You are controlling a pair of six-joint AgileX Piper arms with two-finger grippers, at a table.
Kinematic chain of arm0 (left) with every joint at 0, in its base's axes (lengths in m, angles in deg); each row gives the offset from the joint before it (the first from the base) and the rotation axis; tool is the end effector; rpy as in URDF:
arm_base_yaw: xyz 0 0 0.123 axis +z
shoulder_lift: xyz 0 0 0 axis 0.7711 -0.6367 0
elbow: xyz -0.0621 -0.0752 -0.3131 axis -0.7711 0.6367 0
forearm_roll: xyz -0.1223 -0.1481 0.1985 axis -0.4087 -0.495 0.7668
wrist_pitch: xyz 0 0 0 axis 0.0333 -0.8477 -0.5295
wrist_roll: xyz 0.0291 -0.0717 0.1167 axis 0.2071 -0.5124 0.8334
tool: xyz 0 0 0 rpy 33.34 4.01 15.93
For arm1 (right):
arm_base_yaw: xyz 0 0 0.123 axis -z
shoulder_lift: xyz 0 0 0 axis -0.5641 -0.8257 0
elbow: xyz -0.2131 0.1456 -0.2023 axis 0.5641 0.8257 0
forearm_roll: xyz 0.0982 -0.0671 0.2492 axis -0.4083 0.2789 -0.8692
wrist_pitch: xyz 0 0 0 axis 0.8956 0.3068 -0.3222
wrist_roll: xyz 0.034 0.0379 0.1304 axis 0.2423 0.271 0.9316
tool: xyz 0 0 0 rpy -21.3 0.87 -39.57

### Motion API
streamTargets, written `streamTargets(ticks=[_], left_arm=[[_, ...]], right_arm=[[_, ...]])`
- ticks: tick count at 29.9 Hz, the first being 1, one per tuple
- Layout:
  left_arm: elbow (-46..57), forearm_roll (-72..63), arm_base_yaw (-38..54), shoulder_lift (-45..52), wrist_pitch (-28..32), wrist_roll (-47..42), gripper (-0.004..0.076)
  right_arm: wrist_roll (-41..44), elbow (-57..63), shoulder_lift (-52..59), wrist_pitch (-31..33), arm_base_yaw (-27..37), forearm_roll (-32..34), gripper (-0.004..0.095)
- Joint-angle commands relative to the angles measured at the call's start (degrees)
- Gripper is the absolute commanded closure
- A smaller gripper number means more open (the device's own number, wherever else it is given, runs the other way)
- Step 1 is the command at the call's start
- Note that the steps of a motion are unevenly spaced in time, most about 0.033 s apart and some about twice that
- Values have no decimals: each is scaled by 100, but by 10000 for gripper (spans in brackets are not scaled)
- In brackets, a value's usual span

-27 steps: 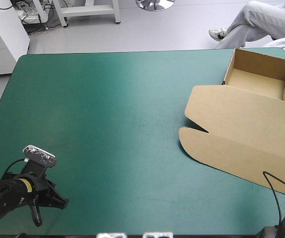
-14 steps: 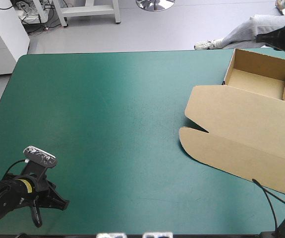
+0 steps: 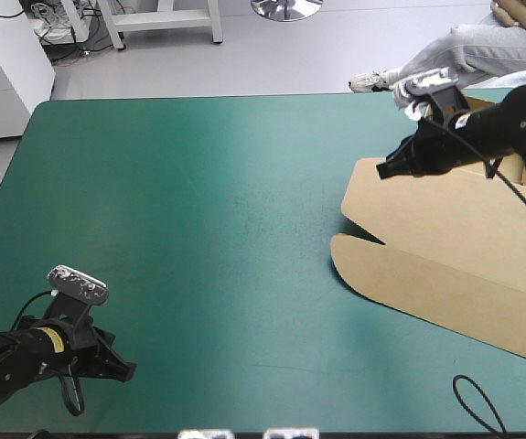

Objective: Fold the box

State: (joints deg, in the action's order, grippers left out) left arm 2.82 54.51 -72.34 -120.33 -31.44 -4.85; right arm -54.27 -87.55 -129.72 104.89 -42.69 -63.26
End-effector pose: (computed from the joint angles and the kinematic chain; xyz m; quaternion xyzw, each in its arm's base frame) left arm 0.1091 -0.0464 0.2953 0.2199 0.9422 -0.0472 0.2482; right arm 0.3345 0.1007 0.4533 -0.2605 0.8930 0.1510 0.3344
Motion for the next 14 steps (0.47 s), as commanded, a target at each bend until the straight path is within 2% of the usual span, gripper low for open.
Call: streamTargets(ticks=[1, 7, 14], left_arm=[[-146, -51, -2, 22, 378, -63, 731], [-146, -51, -2, 22, 403, -63, 732], [-41, -73, -2, 161, 546, 25, 734]], right_arm=[[-84, 731, 859, -290, -231, -86, 923], [-98, 2476, 2154, -731, -284, 159, 923], [-58, 4499, 3774, -1752, -284, 220, 923]])
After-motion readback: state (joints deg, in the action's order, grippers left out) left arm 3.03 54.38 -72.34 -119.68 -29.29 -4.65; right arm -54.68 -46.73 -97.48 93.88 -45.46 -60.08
